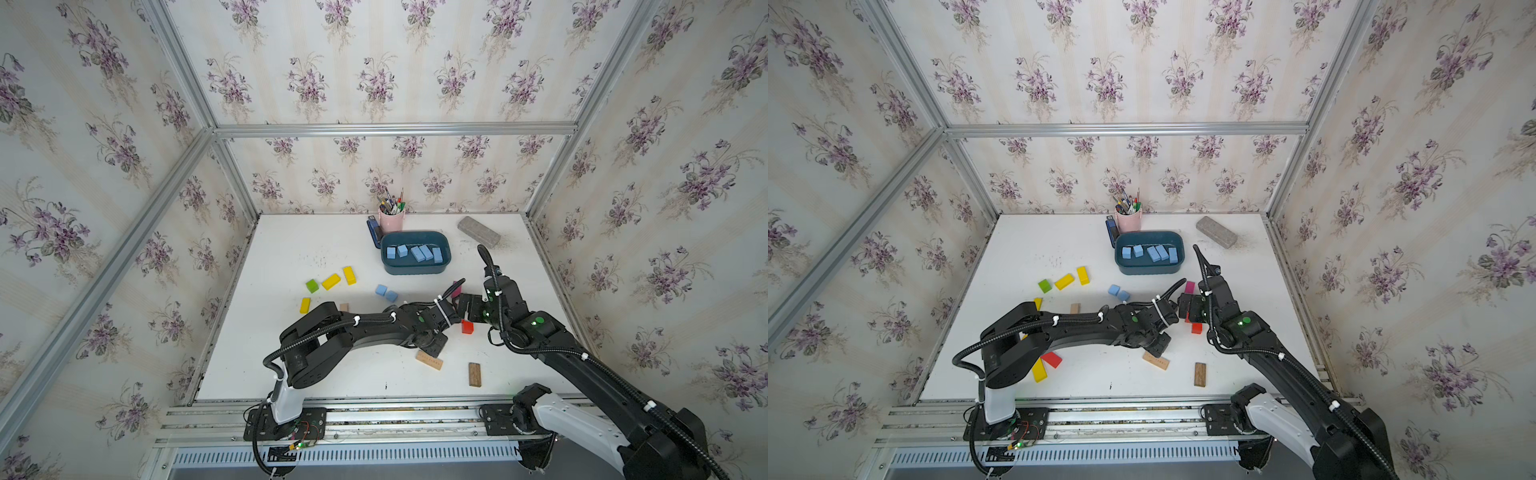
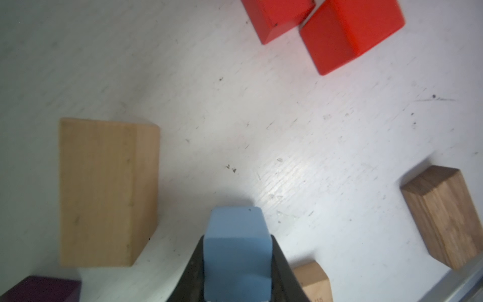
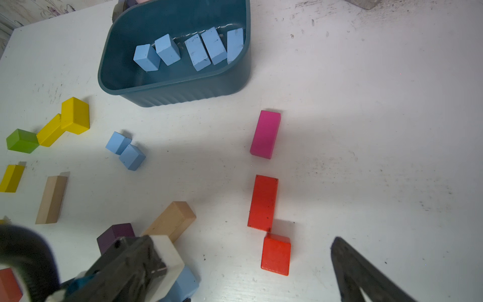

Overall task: Pick out the blue building blocks
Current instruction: Pick up the building block from the center of the board.

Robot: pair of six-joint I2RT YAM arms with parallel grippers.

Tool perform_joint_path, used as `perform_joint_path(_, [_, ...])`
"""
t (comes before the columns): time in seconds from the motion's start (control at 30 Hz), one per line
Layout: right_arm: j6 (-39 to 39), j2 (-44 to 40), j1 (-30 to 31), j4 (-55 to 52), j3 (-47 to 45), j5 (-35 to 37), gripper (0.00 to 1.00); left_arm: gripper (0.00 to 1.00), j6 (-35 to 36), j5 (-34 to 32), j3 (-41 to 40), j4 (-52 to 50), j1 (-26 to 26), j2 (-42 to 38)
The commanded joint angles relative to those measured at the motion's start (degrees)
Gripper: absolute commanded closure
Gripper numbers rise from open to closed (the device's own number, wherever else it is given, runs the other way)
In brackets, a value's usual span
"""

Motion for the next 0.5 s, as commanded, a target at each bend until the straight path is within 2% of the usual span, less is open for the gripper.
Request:
perform_joint_path(0.0, [0.54,0.24,0.07,0.67,0.06,-0.17,0.0,0.86,-1.55,-0.74,-0.21,1.73,0.73,-2.48])
perform_joint_path(0.23, [0.19,0.33,0.07,0.79,0.06,-0.53,0.0,0.88,-2.19,-1.36,-0.69,1.82,4.41,-10.03])
perform_joint_path(0.47, [-0.47,0.51,0.08,1.27,0.19,-2.55,0.0,0.88,-4.13,-1.63,2.57,1.73,12.9,-13.49])
